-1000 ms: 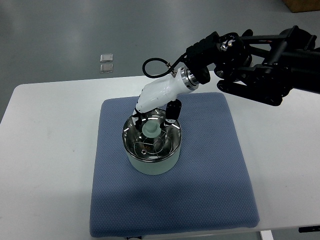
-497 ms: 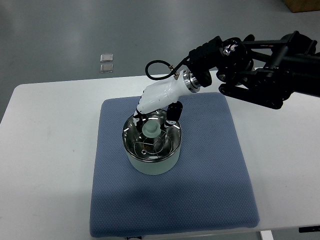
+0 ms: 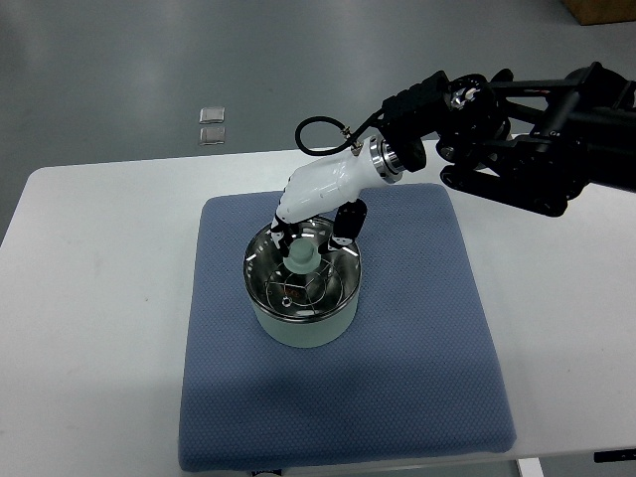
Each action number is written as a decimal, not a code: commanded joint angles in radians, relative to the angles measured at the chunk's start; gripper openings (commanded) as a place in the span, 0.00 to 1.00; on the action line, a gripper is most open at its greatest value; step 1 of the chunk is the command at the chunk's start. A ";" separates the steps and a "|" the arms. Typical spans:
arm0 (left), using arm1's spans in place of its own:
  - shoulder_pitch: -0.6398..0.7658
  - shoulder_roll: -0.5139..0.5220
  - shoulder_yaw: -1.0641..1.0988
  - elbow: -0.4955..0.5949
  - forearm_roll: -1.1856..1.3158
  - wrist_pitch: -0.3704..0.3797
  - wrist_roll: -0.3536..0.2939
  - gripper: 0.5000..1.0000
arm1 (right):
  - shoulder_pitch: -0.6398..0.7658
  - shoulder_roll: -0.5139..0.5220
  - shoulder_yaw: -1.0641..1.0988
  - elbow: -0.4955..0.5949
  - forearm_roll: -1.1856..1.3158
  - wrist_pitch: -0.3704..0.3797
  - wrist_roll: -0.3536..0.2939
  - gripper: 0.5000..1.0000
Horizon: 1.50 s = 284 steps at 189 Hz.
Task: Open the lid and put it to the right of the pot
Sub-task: 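Tighten the right hand's grip around the green lid knob, then lift the glass lid off the pot with the right hand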
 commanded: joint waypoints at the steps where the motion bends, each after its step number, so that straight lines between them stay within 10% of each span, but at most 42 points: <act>1: 0.000 0.000 0.000 0.000 0.000 0.000 0.000 1.00 | -0.007 0.003 0.000 0.000 0.000 -0.005 0.001 0.33; 103: 0.000 0.000 0.000 0.000 0.000 0.000 0.000 1.00 | -0.016 0.004 0.002 0.000 0.000 -0.008 0.001 0.30; 154: 0.000 0.000 0.000 0.000 0.000 0.000 0.000 1.00 | -0.024 0.011 0.002 0.000 0.000 -0.005 0.001 0.00; 284: 0.000 0.000 0.000 0.000 0.000 0.000 0.000 1.00 | -0.007 -0.017 0.022 0.011 0.008 0.005 0.022 0.00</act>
